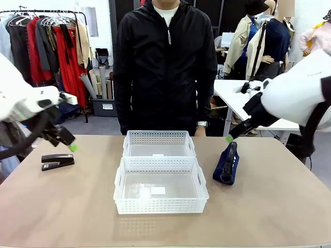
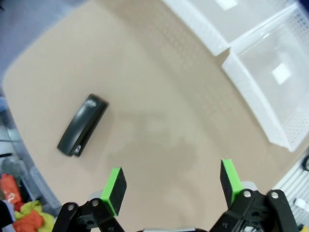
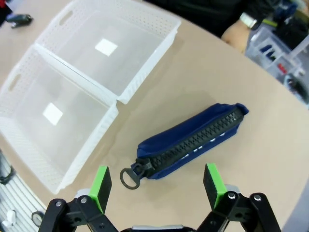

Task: Distribute items into two baskets.
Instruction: Pick up the Pencil pouch that the person points to.

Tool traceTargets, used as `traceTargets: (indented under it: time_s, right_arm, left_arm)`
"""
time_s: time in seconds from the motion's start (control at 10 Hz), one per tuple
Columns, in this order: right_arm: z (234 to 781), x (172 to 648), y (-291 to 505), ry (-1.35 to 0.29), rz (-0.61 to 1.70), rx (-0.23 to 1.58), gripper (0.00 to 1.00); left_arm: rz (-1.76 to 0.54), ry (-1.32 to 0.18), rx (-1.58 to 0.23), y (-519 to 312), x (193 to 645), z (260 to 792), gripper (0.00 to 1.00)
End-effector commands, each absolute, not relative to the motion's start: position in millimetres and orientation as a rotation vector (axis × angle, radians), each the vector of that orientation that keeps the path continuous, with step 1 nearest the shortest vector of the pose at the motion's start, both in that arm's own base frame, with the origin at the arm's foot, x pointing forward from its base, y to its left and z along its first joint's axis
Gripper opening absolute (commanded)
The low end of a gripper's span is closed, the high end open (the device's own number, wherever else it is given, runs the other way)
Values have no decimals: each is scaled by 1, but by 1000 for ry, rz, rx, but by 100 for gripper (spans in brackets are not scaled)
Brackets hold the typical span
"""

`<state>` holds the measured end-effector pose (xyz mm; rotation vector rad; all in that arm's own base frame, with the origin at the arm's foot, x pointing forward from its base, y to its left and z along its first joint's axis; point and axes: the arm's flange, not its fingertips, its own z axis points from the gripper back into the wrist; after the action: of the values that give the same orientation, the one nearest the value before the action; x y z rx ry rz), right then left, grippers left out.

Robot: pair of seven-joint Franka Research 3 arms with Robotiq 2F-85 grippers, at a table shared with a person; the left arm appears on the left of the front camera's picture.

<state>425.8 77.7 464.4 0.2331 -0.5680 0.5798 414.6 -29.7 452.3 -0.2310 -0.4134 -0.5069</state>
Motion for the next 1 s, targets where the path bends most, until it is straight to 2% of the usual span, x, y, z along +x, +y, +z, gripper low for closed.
traceTargets:
  time_s: [0.0,0.4,0.9]
  right_arm:
    - [477,426,49,-575,563,348,100]
    - [510,400,-24,-530,522,531,100]
    - [515,379,-87,-511,444,635,100]
  left_arm:
    - [-461,-459,-270,3,405,472,100]
    - [-371,-563,-285,70,383,497,100]
    - [-331,-641,-384,129,376,514,100]
